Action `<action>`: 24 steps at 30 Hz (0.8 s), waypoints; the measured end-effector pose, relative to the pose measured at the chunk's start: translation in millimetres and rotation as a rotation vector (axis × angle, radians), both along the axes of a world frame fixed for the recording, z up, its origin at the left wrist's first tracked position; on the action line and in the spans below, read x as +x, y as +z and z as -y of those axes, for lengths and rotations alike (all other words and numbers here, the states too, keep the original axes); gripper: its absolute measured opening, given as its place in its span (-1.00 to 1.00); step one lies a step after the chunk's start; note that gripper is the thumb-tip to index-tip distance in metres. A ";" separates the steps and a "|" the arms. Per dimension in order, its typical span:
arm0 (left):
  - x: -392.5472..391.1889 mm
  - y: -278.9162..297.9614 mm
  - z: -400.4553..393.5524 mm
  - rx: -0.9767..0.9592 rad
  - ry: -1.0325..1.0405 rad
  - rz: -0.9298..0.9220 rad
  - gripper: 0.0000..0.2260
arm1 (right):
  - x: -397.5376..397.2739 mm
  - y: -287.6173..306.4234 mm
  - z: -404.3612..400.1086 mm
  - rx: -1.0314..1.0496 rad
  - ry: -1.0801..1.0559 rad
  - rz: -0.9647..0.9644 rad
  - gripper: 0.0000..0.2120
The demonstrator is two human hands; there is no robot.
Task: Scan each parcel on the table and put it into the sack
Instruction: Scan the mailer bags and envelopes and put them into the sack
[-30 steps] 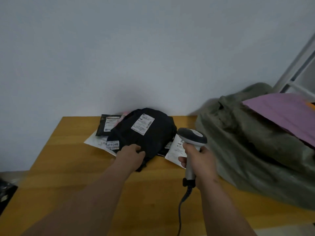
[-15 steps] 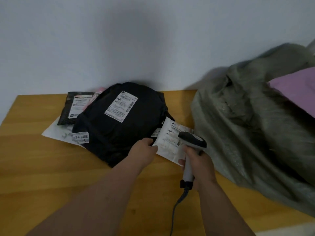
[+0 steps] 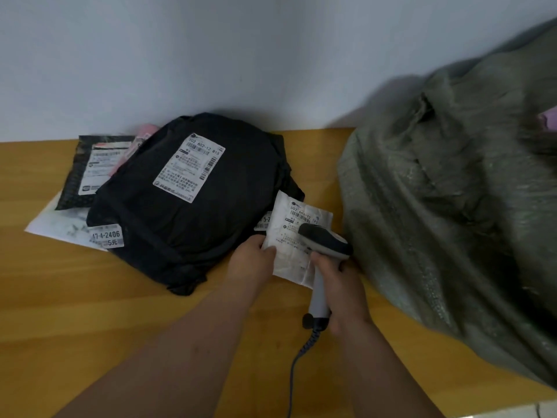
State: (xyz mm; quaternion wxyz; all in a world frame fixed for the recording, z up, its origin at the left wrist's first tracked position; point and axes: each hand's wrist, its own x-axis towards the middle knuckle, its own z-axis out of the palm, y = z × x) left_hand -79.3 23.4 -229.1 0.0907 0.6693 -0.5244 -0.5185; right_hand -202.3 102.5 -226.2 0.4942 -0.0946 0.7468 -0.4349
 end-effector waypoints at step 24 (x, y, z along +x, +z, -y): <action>101.1 66.6 -79.9 -0.166 0.420 -0.351 -0.89 | 65.3 103.8 -56.6 -0.268 0.128 0.022 -0.84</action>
